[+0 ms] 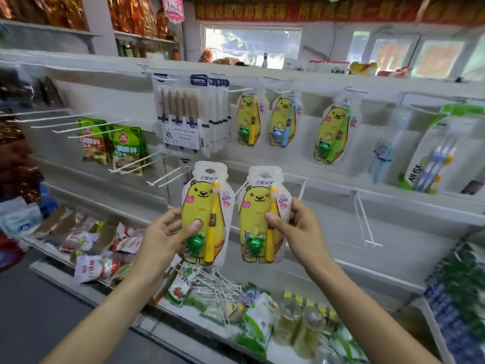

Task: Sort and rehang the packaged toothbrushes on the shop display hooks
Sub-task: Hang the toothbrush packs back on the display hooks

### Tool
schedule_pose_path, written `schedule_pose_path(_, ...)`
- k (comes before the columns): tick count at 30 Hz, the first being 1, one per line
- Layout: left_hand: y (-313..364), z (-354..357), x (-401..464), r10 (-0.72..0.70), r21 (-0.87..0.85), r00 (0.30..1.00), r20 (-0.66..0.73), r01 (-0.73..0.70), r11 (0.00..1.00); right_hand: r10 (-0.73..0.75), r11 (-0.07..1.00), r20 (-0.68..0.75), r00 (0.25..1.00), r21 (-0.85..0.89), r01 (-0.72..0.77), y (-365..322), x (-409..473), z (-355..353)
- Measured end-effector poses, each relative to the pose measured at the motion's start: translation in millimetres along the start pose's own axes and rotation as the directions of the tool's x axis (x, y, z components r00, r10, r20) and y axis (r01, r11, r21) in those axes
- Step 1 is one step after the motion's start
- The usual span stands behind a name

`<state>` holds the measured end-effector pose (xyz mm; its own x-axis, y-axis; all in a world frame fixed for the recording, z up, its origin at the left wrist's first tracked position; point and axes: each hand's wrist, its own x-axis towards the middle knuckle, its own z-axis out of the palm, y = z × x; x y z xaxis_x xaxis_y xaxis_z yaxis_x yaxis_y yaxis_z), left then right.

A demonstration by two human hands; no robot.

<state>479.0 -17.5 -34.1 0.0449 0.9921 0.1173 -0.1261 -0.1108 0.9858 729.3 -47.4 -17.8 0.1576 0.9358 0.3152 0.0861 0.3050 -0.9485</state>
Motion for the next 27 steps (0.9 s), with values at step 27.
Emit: schedule_pose_path(27,56.3,25.9,206.7,0.267,-0.140,0.959,0.092,-0.253,0.957,-0.013,0.997,-0.165,0.986,-0.081,0.000,23.5,93.8,6.8)
